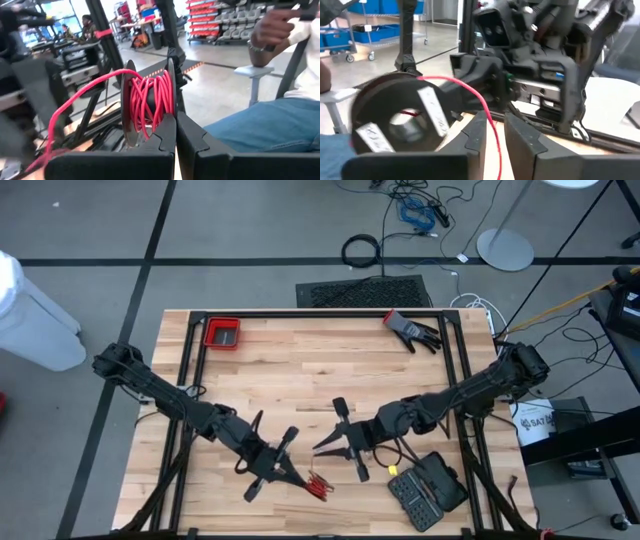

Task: Coil cords
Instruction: Coil the red wire onto the spool

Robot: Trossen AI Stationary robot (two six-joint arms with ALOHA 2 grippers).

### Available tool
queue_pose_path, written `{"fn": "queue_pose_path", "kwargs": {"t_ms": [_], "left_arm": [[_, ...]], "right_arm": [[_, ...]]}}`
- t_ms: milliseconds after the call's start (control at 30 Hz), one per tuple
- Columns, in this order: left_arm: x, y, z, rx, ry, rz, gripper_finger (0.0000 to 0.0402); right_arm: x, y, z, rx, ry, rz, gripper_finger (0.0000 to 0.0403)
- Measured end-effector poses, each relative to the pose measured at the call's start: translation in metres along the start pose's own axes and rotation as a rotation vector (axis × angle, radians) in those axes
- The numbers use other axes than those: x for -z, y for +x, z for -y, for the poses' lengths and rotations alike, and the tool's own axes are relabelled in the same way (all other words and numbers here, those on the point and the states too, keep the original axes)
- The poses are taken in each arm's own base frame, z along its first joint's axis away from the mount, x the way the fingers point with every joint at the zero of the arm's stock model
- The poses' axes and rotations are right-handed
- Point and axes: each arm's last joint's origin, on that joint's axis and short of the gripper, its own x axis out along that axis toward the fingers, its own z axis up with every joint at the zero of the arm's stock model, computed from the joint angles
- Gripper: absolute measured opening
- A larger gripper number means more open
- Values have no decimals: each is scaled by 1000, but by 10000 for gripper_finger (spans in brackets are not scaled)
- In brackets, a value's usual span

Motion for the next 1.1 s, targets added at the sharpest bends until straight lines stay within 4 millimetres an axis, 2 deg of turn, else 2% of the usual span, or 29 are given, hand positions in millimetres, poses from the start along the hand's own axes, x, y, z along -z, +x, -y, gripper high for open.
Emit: {"fn": "queue_pose_path", "kwargs": {"t_ms": [267,533,700,867,1100], "left_arm": [[-6,0,5,43,18,65,2],[-15,0,12,50,89,133,2],[-21,-1,17,20,96,174,2],[-31,-7,15,-134,32,151,2],[-35,-13,15,-187,25,113,2]], "right_arm": [[5,0,11,32,58,-43,86],[6,0,12,31,18,-55,94],[8,0,4,6,-19,-85,95],[15,-2,-4,-22,-24,-157,101],[20,-3,-12,-53,-73,-217,135]]}}
